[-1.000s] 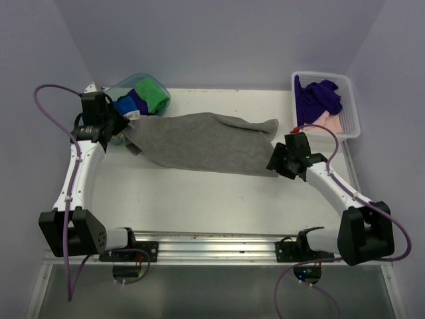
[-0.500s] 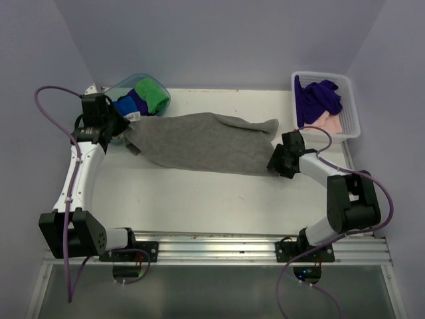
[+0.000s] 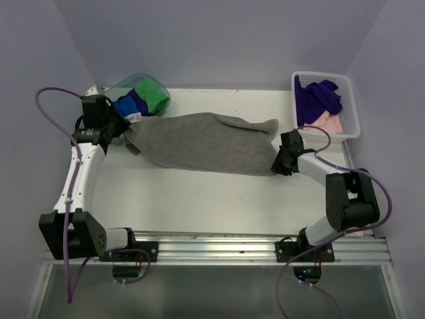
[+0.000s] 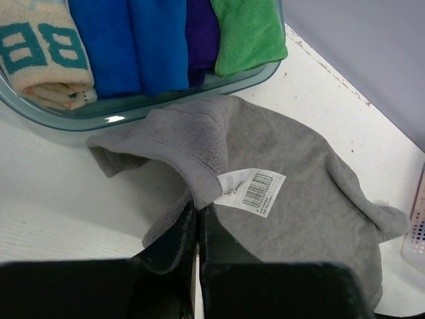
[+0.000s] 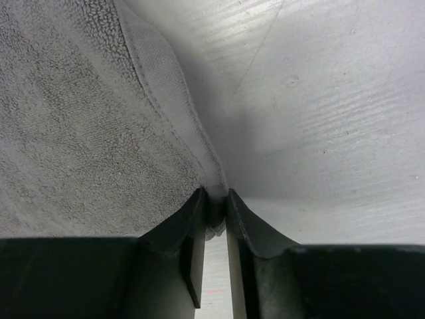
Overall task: Roll the towels
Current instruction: Flatten the towel
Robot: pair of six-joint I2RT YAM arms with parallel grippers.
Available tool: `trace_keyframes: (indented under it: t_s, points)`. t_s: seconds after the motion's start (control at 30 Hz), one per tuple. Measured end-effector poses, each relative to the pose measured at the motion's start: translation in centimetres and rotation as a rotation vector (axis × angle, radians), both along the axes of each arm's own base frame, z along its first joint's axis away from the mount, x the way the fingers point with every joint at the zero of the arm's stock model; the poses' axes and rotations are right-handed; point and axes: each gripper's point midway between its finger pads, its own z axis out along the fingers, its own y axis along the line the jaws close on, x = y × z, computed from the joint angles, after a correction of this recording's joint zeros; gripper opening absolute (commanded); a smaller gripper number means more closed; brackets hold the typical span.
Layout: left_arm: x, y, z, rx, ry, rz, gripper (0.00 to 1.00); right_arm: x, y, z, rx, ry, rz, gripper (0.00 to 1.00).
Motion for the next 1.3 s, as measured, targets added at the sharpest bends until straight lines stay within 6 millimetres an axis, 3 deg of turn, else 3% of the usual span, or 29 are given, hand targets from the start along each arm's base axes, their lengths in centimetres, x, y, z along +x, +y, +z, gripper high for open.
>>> trace_keyframes:
  t_s: [0.13, 0.27, 0.37, 0.53, 0.7, 0.83, 0.97, 1.13, 1.3]
  points:
    - [0.0, -0.1, 0.0, -0.002, 0.0, -0.003, 0.0, 0.0, -0.1, 0.0, -0.007, -0.001, 0.004, 0.0]
    - [0.0, -0.1, 0.0, -0.002, 0.0, -0.004, 0.0, -0.2, -0.1, 0.4, -0.011, -0.001, 0.006, 0.0]
    - [0.0, -0.1, 0.1, -0.002, -0.001, -0.004, 0.0, -0.2, -0.3, 2.3, -0.018, -0.026, 0.009, 0.0]
    - [0.2, 0.5, 1.9, -0.001, -0.028, 0.006, 0.0, 2.8, -1.4, 10.4, 0.003, -0.213, -0.014, 0.0]
    - [0.6, 3.5, 7.4, 0.005, -0.153, 0.071, 0.0, 4.6, -5.4, 21.8, 0.008, -0.482, -0.118, 0.0]
    - [0.1, 4.4, 12.1, 0.016, -0.265, 0.089, 0.0, 4.0, -6.0, 28.7, 0.01, -0.637, -0.139, 0.0]
    - [-0.9, 3.7, 16.2, 0.014, -0.365, 0.066, 0.0, 2.9, -6.5, 33.0, 0.008, -0.728, -0.157, 0.0]
    - [-2.1, 3.6, 18.8, 0.027, -0.426, 0.065, 0.0, 1.2, -7.5, 36.9, -0.008, -0.799, -0.195, 0.0]
    - [-4.0, 3.4, 20.7, 0.037, -0.462, 0.071, 0.0, -2.7, -7.9, 41.0, -0.023, -0.884, -0.212, 0.0]
